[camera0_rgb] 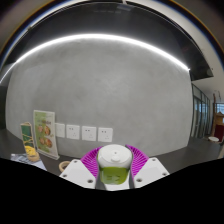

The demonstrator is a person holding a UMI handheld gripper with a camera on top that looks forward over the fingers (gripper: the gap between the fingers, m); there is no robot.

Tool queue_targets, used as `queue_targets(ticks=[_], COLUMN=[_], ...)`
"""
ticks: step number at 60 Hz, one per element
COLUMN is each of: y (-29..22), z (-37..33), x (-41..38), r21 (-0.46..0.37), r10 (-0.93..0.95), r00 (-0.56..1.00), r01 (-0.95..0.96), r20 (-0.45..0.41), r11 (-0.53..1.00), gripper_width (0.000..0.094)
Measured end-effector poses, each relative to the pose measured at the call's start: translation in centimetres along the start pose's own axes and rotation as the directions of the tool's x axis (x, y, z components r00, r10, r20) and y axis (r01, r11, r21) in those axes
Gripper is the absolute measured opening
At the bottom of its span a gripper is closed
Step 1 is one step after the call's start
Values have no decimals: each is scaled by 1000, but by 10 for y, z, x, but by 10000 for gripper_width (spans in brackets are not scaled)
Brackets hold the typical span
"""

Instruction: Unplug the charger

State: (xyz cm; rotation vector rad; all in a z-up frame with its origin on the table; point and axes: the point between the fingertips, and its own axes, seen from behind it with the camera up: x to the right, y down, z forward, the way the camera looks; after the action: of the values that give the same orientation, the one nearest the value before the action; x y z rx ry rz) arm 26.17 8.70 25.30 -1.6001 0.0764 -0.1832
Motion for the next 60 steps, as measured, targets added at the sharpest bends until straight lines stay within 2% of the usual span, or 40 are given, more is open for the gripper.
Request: queue_targets(ticks=[3,7,13,25,27,33,40,48,55,60], y=[19,58,116,200,193,197,205,209,202,195], z=[15,33,57,101,110,130,146,161,161,152], x=[18,41,55,74,71,62,46,46,49,54], r21=[-35,-125,-259,-435,-409,-423,-443,-447,-428,-421], r10=[-12,-15,4,9,25,28,51,46,45,52], r00=[1000,1000,999,995,993,984,968,974,980,983], r01=[11,13,7,34,24,51,64,60,44,27], r20=[-14,-13,41,97,114,179,244,222,196,176], r11=[999,992,966,900,912,905,894,893,902,907], gripper_width=[367,384,404,454,459,496,498,530,688,755])
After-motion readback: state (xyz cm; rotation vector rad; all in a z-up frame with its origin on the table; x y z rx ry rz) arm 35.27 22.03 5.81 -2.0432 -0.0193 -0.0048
